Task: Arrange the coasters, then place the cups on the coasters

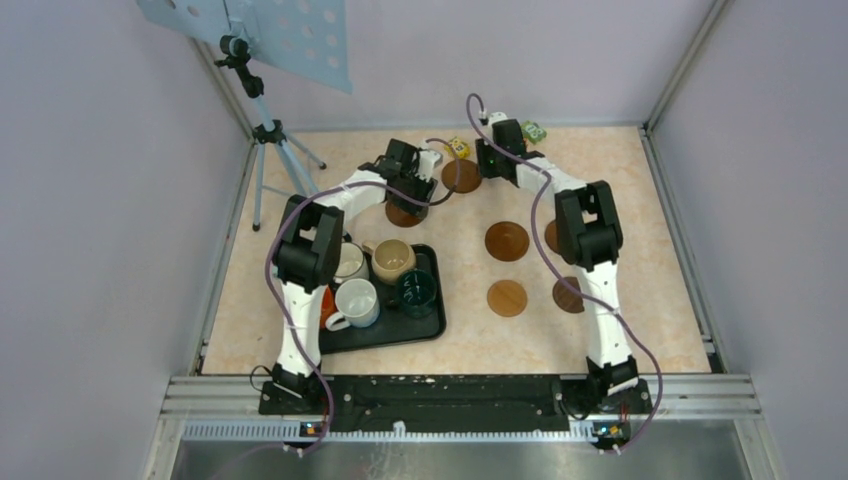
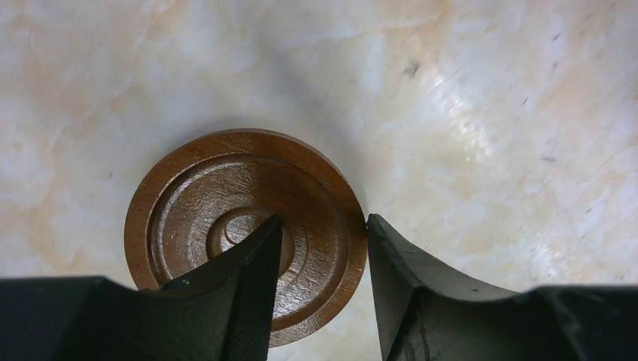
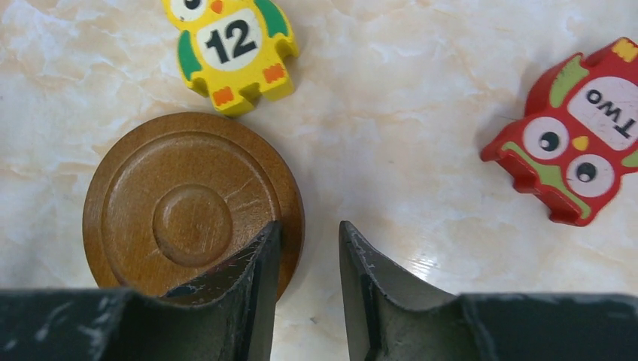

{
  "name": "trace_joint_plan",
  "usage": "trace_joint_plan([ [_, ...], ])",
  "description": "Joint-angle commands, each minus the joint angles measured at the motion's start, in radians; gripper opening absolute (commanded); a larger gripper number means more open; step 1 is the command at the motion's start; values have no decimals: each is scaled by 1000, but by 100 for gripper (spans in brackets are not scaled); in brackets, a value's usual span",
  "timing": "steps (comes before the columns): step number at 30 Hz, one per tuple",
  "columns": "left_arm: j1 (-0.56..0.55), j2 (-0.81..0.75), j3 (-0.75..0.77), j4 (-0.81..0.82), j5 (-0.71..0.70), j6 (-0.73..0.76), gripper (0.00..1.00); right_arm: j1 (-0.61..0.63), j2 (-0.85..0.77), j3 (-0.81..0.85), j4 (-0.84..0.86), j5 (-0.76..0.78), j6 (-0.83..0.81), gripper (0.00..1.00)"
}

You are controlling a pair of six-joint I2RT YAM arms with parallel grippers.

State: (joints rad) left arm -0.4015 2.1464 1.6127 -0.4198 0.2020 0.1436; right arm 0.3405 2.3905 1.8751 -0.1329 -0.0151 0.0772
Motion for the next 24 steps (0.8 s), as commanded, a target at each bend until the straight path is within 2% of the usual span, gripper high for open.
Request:
trace_joint_plan([
  [1,-33,67,87,-11,88,13,51,-69,-38,7,-168,-16,-51,33],
  [9,-60,156,221,-8,141,7,51,-112,-90,-62,-221,38,-198,31],
  [24,-184,342,491,22,195,-17,54,-298,-226,-285,-200,6,-282,30],
])
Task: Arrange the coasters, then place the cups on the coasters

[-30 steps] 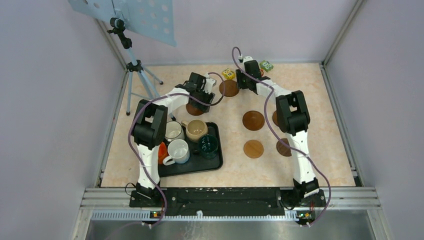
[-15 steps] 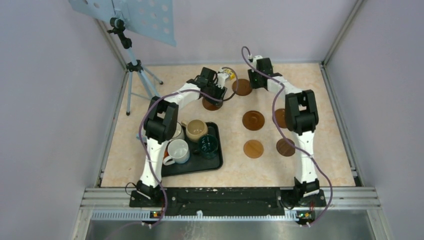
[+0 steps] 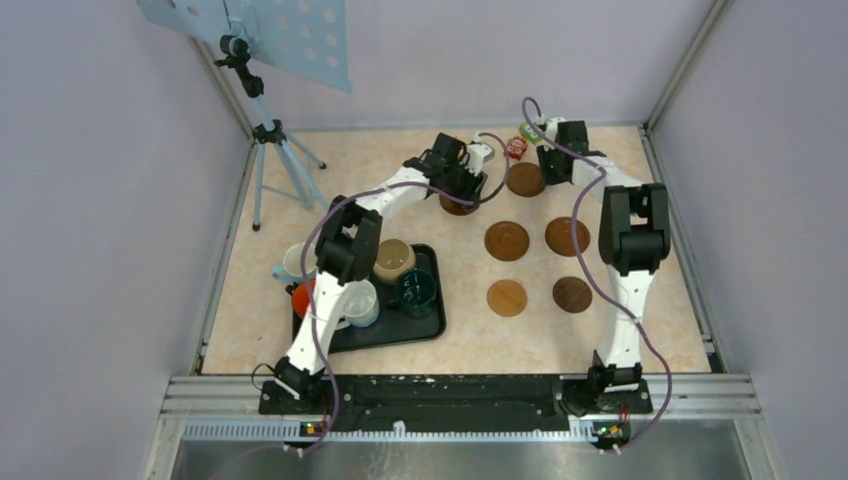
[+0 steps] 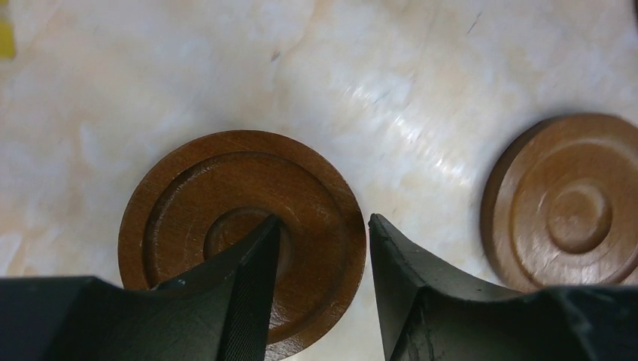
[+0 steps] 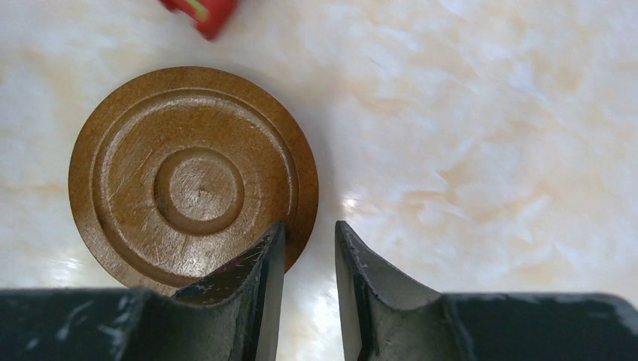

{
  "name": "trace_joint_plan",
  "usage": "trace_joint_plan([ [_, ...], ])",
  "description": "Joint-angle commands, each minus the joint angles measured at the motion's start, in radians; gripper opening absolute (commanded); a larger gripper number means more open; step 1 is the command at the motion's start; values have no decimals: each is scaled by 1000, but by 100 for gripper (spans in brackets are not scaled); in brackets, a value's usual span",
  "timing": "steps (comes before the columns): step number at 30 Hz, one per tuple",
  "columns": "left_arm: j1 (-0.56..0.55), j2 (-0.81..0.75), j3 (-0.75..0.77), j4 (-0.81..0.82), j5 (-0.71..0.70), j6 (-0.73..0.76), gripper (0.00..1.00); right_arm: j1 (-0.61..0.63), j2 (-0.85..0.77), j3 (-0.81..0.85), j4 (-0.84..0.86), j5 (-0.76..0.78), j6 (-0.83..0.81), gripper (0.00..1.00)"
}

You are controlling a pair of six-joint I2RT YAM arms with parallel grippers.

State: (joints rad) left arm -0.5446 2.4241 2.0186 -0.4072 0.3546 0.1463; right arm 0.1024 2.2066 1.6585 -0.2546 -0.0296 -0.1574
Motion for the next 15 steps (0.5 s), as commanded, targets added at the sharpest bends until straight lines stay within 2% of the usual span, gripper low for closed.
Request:
trace_joint_plan([
  [1,-53,79,116,13,45,-22,55,-71,-49,-78,-73,9,-55,30],
  [7,-88,172,238,42,67,-57,59,-155,-73,-109,-77,-8,-80,30],
  [15,-119,215,276,143,89,-88,67,-234,-97,-135,-81,-39,-107,29],
])
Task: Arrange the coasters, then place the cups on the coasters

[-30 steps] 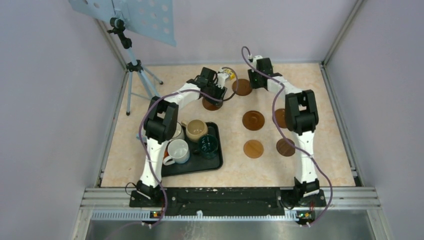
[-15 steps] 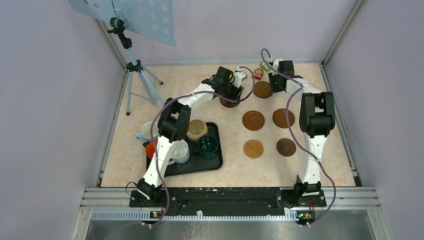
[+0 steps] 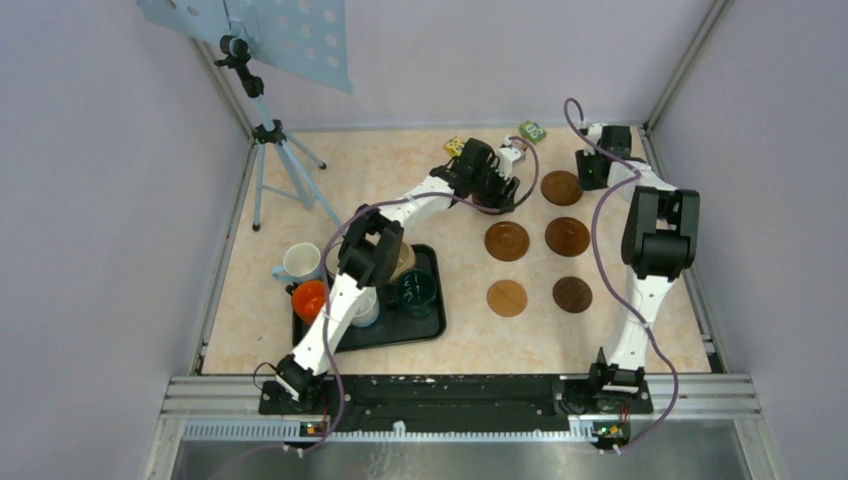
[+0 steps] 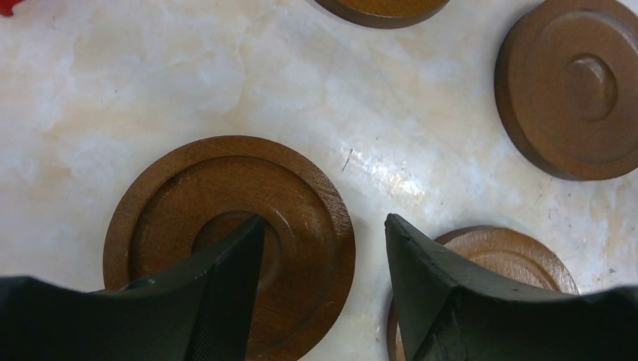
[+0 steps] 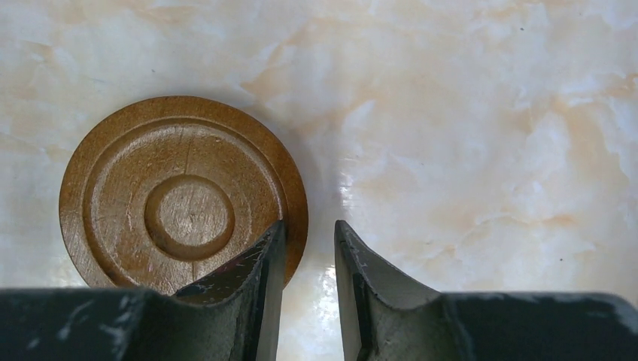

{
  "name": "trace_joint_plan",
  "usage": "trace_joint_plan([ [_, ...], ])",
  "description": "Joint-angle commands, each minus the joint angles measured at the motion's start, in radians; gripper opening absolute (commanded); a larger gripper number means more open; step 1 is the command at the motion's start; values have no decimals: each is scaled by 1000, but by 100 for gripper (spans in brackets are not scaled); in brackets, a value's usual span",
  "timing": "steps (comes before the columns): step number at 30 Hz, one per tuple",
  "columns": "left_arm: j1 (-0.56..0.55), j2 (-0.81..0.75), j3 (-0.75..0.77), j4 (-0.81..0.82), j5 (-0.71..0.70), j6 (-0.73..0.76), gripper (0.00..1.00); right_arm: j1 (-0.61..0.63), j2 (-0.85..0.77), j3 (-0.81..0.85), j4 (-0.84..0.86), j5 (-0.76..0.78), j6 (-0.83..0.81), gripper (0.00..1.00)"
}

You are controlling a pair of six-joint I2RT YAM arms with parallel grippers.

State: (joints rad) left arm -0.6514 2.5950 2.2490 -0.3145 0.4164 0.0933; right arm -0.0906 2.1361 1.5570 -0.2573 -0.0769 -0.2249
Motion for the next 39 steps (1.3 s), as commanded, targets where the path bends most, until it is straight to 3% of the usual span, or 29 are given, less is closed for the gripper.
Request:
trace_joint_plan([
  [1,-14,53,62,54,29,-40,67,-48,-28,-34,-79,3,-40,30],
  [21,-13,128,133,162,-48,-37,80,-67,-40,-64,-115,-136,-88,30],
  [39,5,79,116,170,-88,-6,85,-14,-10,-63,-142,-210,-84,30],
])
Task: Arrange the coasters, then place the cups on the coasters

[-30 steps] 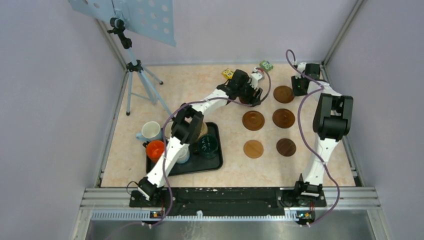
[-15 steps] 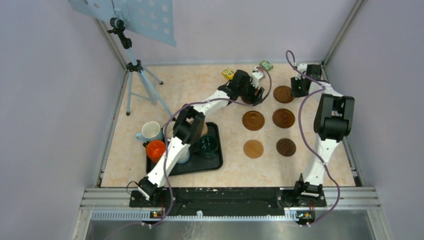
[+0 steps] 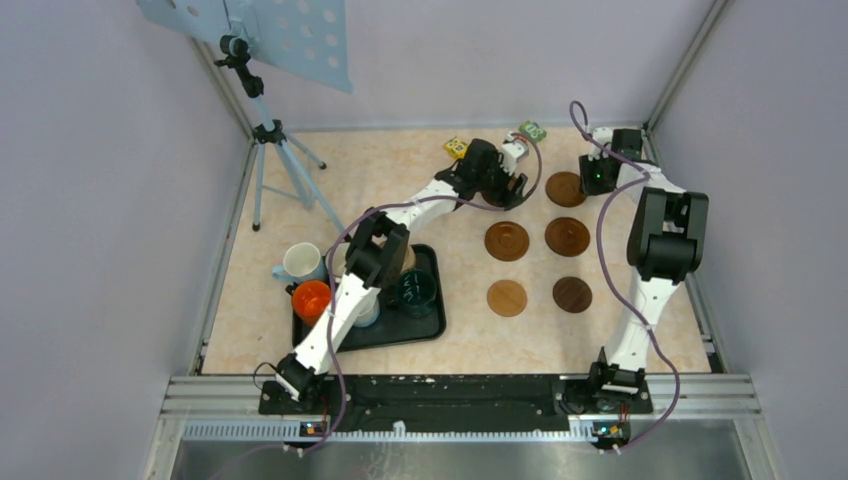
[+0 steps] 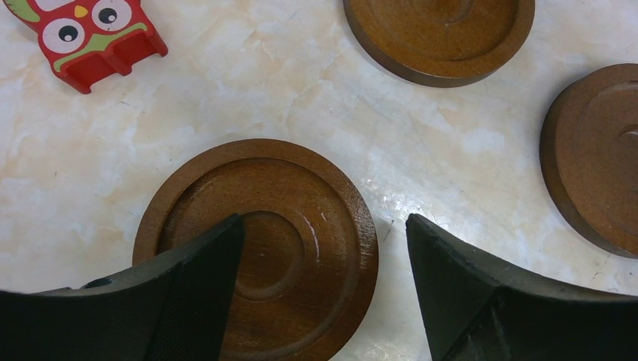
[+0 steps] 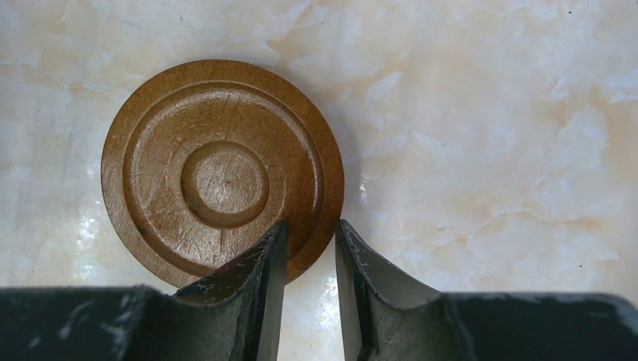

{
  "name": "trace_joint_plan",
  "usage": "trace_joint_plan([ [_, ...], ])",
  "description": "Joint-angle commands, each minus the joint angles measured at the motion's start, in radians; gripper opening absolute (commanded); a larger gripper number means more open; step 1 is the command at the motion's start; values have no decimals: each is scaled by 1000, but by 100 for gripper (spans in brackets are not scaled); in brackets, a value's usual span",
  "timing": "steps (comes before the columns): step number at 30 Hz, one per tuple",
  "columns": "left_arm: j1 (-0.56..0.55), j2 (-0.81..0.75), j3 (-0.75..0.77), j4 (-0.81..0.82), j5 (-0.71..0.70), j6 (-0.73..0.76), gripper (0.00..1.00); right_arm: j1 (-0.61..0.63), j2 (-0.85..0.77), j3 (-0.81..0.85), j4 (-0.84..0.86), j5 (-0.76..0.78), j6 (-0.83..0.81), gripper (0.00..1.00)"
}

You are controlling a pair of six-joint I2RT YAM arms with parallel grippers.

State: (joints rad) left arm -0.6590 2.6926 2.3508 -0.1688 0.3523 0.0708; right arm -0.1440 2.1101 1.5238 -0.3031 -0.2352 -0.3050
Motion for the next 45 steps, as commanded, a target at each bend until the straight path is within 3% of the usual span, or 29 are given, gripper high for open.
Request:
trace_joint_plan([
  [1,14,-21,9,26,-26,15,86,41,17,-33,-96,-52,-2,30],
  [11,19,-48,-11,28,-16,18,88,55,23,-23,-102,-33,28,30],
  [14,19,-62,-13,26,-18,31,92,51,16,1,-100,-25,51,31],
  [18,19,-98,-15,23,-15,48,99,43,-20,35,-78,-57,93,37],
  [25,18,-227,-15,2,-22,96,99,43,-108,146,-47,-163,176,51],
  [29,10,-321,-49,-59,-24,130,99,43,-167,204,-59,-213,202,53],
  [34,-6,-531,-246,-170,-14,179,99,43,-274,182,-131,-285,143,56],
  [39,-8,-781,-488,-352,11,251,99,44,-434,53,-202,-347,40,59],
  [45,41,-1160,-891,-514,120,420,99,51,-546,-58,-396,-394,-133,60],
])
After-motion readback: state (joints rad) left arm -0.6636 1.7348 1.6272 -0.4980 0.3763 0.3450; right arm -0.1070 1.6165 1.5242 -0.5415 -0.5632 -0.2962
